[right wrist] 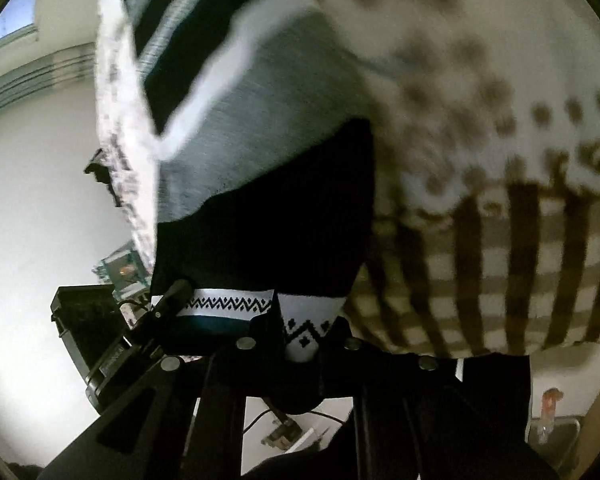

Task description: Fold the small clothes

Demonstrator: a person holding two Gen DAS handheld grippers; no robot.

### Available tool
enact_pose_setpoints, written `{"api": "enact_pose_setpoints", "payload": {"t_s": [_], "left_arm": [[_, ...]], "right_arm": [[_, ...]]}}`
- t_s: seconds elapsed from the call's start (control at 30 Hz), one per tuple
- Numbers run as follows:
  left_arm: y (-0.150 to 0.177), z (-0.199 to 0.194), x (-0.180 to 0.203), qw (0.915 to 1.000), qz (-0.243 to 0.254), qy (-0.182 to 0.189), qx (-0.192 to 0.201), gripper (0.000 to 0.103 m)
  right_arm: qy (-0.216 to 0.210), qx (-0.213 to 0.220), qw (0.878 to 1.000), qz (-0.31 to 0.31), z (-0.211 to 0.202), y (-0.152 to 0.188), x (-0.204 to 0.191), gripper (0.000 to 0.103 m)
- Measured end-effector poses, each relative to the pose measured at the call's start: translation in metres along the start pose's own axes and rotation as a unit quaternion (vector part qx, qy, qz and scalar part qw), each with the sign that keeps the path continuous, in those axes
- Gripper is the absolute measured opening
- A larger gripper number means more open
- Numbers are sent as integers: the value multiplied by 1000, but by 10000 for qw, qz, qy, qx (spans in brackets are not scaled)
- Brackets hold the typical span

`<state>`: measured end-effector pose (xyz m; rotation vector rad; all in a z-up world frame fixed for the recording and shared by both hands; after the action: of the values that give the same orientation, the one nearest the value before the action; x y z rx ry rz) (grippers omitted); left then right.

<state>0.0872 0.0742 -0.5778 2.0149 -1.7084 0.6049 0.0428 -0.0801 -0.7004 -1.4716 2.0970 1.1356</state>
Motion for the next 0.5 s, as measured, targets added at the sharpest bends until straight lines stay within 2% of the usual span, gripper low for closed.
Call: {"api": "enact_pose_setpoints", "payload": {"t_s": [0.07,0.2,0.33,0.5], "left_arm": [[-19,-15,18,9993,243,-190,221,12],[-64,-34,48,9962,517,-321,630,12],[-117,-39,80,9907,836,-537,926,12],[-191,-38,110,9821,1205,-784,1222,12]], "right_arm": [[-77,146,9998,-102,-17,-6,-14,11],[-53,536,9980,-341,-54,-31,-50,11],[55,985,9941,-452,-95,-81,-87,11],[281,1495,9864,-619,-126,-153,-128,11]]}}
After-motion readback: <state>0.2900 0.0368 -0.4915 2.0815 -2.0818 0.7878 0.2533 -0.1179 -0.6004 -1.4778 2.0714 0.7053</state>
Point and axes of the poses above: each gripper's, at about its wrist camera, not at the fingertips, and z roughly the way its jaws point, x to its right, y to its underside, the point moved 8 cm from there along z, roughly the way its jaws point, and after that the axes turned 6 degrees about -x, right-handed, at the moved point
